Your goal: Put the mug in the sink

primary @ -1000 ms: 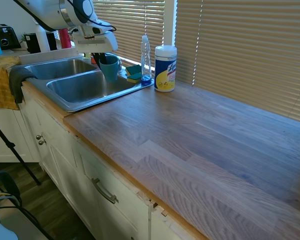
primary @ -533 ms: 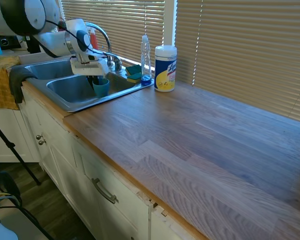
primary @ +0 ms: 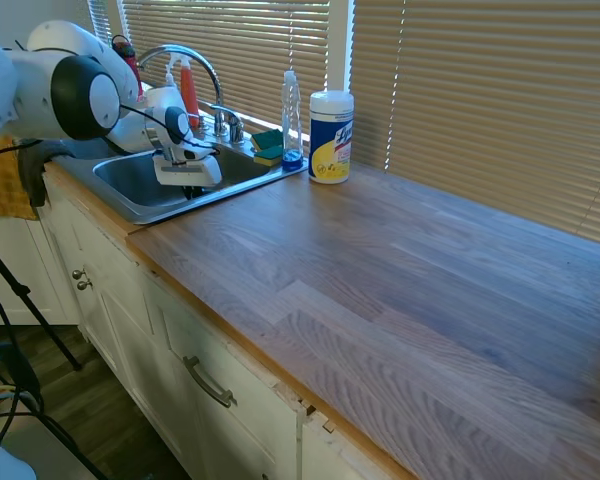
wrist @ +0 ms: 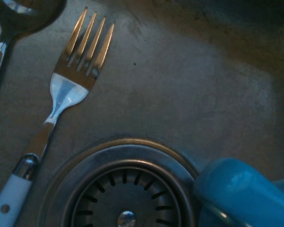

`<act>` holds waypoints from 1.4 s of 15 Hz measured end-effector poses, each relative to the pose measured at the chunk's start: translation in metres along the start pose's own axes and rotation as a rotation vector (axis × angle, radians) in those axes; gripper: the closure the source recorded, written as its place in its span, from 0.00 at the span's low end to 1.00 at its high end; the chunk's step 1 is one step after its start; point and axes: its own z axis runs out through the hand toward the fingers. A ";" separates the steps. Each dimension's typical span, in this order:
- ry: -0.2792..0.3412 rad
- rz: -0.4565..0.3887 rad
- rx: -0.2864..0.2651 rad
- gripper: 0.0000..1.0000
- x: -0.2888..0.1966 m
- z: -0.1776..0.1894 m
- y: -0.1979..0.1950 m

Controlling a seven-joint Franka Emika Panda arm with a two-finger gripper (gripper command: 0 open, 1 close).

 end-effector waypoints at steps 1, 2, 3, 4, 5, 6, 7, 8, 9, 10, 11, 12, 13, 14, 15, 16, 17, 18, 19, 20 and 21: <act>0.001 0.007 -0.002 1.00 0.002 0.002 -0.001; 0.001 0.010 -0.005 1.00 0.004 0.004 0.000; -0.001 0.012 -0.009 1.00 0.004 0.005 0.000; -0.001 0.014 -0.010 1.00 0.004 0.006 0.000; -0.001 0.015 -0.011 0.00 0.004 0.007 0.000; -0.002 0.020 -0.011 0.00 0.004 0.008 0.000; -0.002 0.026 -0.012 0.00 0.004 0.008 0.000; -0.002 0.029 -0.012 0.00 0.005 0.008 0.000; -0.002 0.032 -0.012 0.00 0.005 0.008 0.001; -0.003 0.034 -0.013 0.00 0.006 0.009 0.001; -0.003 0.035 -0.012 0.00 0.007 0.009 0.002; -0.002 0.035 -0.010 0.00 0.007 0.009 0.001; -0.002 0.035 -0.010 0.00 0.007 0.009 0.001; -0.002 0.035 -0.009 0.00 0.007 0.009 0.001; -0.001 0.035 -0.007 0.00 0.008 0.008 0.001; 0.001 0.037 -0.002 0.00 0.009 0.005 0.001; 0.005 0.040 0.006 0.00 0.012 -0.003 0.000; 0.011 0.045 0.018 0.00 0.016 -0.014 0.000; 0.017 0.050 0.031 0.00 0.021 -0.027 0.000; 0.023 0.055 0.042 0.00 0.026 -0.041 0.002; 0.027 0.059 0.048 0.00 0.029 -0.054 0.005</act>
